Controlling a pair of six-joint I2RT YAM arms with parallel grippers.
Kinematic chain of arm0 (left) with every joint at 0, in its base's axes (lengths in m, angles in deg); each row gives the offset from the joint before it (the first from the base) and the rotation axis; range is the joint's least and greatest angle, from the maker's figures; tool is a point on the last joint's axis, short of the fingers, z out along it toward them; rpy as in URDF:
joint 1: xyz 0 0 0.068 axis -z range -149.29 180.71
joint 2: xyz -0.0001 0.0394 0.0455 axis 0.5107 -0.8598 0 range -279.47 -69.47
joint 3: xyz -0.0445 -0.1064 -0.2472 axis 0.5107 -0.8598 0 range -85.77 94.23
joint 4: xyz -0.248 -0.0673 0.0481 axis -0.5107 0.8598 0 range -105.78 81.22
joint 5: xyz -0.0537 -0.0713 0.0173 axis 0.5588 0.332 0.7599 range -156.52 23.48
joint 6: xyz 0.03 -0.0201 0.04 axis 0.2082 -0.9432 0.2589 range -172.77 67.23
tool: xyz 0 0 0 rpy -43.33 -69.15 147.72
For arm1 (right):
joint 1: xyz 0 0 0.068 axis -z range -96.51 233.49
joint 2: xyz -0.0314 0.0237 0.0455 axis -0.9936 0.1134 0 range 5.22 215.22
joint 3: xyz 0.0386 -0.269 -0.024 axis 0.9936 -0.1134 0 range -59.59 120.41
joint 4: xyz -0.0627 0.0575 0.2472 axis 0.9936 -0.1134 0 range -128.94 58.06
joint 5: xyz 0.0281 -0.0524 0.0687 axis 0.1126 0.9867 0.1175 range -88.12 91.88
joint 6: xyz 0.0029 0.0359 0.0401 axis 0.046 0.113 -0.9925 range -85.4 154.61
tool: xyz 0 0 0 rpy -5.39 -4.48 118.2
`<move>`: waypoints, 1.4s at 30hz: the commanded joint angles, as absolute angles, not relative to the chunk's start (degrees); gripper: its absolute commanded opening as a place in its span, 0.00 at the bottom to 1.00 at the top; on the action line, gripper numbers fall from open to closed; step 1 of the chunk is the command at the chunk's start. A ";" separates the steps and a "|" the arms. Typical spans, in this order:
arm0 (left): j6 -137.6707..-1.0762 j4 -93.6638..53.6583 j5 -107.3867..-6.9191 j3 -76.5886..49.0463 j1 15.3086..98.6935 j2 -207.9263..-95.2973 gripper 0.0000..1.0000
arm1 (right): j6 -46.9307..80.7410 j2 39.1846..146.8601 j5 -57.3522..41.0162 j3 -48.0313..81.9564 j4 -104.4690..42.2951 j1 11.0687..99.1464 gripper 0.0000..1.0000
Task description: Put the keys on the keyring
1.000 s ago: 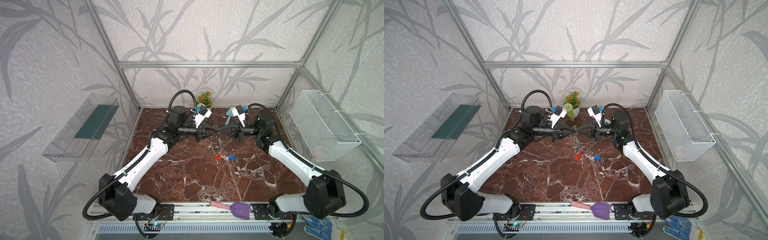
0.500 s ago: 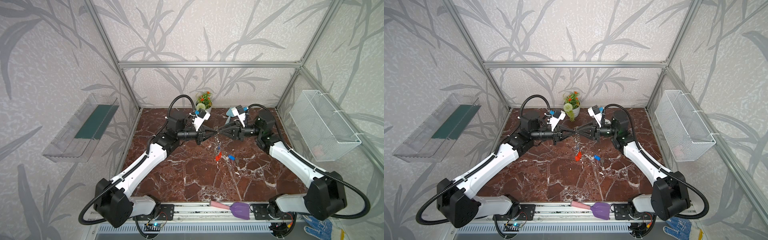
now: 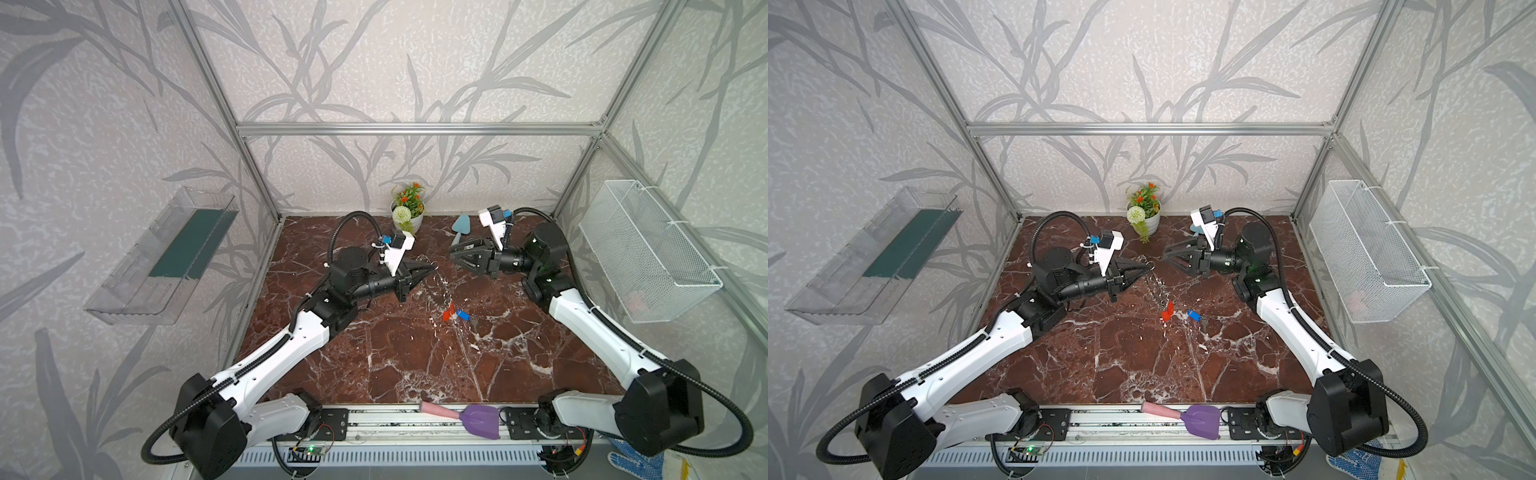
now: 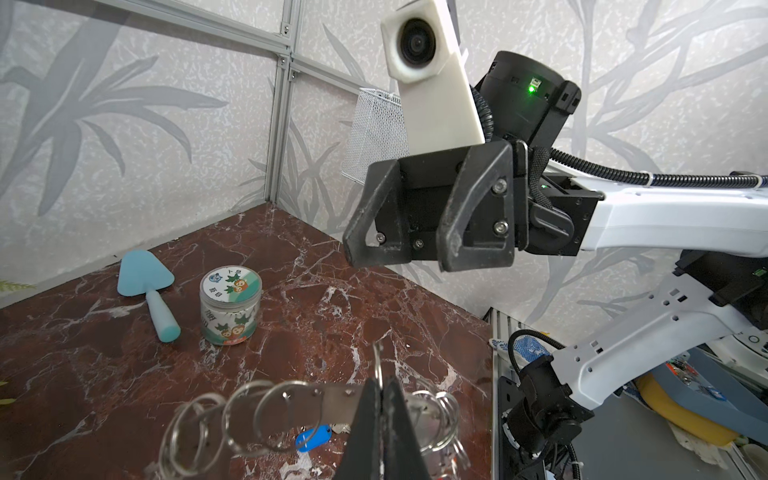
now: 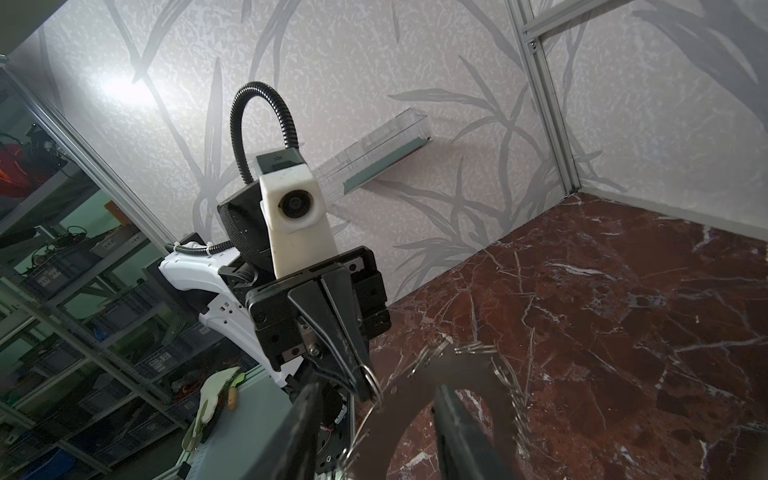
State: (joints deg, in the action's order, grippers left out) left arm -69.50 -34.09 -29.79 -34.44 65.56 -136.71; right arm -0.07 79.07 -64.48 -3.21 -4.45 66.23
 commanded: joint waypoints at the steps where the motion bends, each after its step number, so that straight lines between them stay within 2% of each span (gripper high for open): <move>1: -75.22 -47.36 -34.21 -36.65 65.96 -135.50 0.00 | -1.53 78.90 -65.72 -3.56 -0.54 65.45 0.46; 4: -78.71 -52.30 -34.62 -38.03 66.42 -136.10 0.00 | -1.56 79.40 -66.12 -3.39 -0.14 64.45 0.46; 9: -81.84 -57.09 -33.57 -39.29 67.19 -137.14 0.00 | -4.32 81.63 -66.75 -2.48 2.12 63.65 0.40; 23: -82.74 -59.00 -32.25 -39.74 67.76 -138.50 0.00 | -10.32 84.65 -67.70 -1.99 10.06 63.36 0.31; 29: -83.41 -59.71 -32.45 -40.25 67.67 -138.74 0.00 | -13.19 84.37 -68.16 -3.32 15.09 63.36 0.30; 42: -84.80 -61.21 -31.06 -40.26 67.88 -139.25 0.00 | -13.30 85.70 -68.25 -2.94 15.36 62.71 0.23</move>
